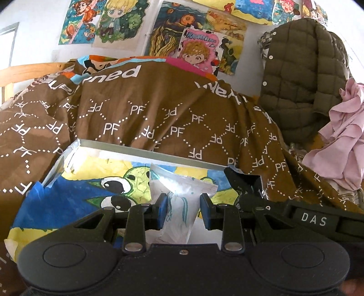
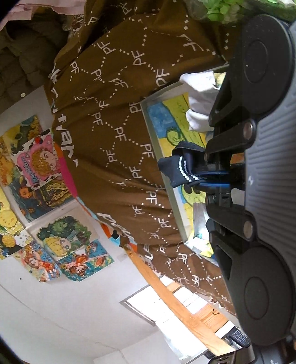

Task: Organize soft objects
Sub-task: 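Carry the sock and the plastic bag into the cartoon tray with both tools, then open both tools to drop the sock and bag into the tray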

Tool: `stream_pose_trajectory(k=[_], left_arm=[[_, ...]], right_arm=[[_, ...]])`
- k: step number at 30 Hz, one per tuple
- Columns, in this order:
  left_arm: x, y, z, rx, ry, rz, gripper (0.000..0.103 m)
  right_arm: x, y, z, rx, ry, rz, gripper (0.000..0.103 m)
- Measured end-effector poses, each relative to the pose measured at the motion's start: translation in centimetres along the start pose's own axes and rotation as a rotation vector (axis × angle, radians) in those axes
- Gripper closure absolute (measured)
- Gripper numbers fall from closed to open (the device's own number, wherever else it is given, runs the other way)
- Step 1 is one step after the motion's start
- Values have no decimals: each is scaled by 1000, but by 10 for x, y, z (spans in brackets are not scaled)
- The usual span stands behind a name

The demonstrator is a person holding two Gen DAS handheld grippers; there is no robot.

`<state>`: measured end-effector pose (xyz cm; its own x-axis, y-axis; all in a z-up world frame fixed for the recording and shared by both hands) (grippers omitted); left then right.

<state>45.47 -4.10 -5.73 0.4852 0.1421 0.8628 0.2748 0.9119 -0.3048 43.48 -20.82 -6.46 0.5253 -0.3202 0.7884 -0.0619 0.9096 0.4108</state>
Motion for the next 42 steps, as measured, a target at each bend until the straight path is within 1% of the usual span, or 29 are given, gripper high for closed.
stream_pose_trajectory(k=[6, 10, 18, 21, 23, 24, 26, 28, 30, 32, 34, 38, 39, 42], left_arm=[[-2, 3, -3, 8, 15, 16, 70], [0, 3, -3, 11, 25, 29, 69], [1, 3, -1, 23, 42, 59, 64], [1, 3, 1, 28, 42, 65, 60], [2, 3, 3, 32, 41, 76, 52], [3, 3, 4, 34, 40, 83, 51], [4, 3, 6, 38, 40, 100, 47], [5, 4, 9, 44, 35, 114, 43], [7, 2, 16, 51, 18, 110, 40], [9, -2, 23, 57, -2, 97, 33], [12, -7, 32, 62, -28, 79, 31], [18, -17, 54, 75, -83, 51, 21], [20, -19, 60, 78, -96, 45, 20], [24, -27, 78, 85, -127, 36, 15]], right_arm=[[-1, -1, -1, -19, 17, 10, 94], [-2, -3, -2, -30, 39, 10, 89], [0, -8, 0, -30, 62, -5, 83], [2, -9, 3, -29, 63, -12, 76], [4, -10, 5, -27, 60, -14, 68], [5, -10, 7, -25, 58, -15, 67], [7, -11, 11, -26, 51, -15, 59], [10, -11, 16, -31, 40, -11, 55], [12, -10, 22, -36, 29, -5, 50], [15, -9, 29, -37, 9, -2, 44], [18, -9, 38, -38, -12, 0, 40], [23, -7, 59, -56, -57, 15, 31], [25, -7, 65, -60, -69, 19, 30], [29, -3, 87, -64, -112, 45, 21]])
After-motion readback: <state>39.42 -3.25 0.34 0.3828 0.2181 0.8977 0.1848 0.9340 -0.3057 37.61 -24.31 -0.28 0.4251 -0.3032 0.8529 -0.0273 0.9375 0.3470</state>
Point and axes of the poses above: each gripper's, at about its wrist camera, not at the fingertips, and z roughly against the way its jaws point, y to its left, x to its top, the point moved 4 cm from there along -z, roughly the way its jaws point, and after that the axes turned 11 degrees about -x, right-handed, at the moved point
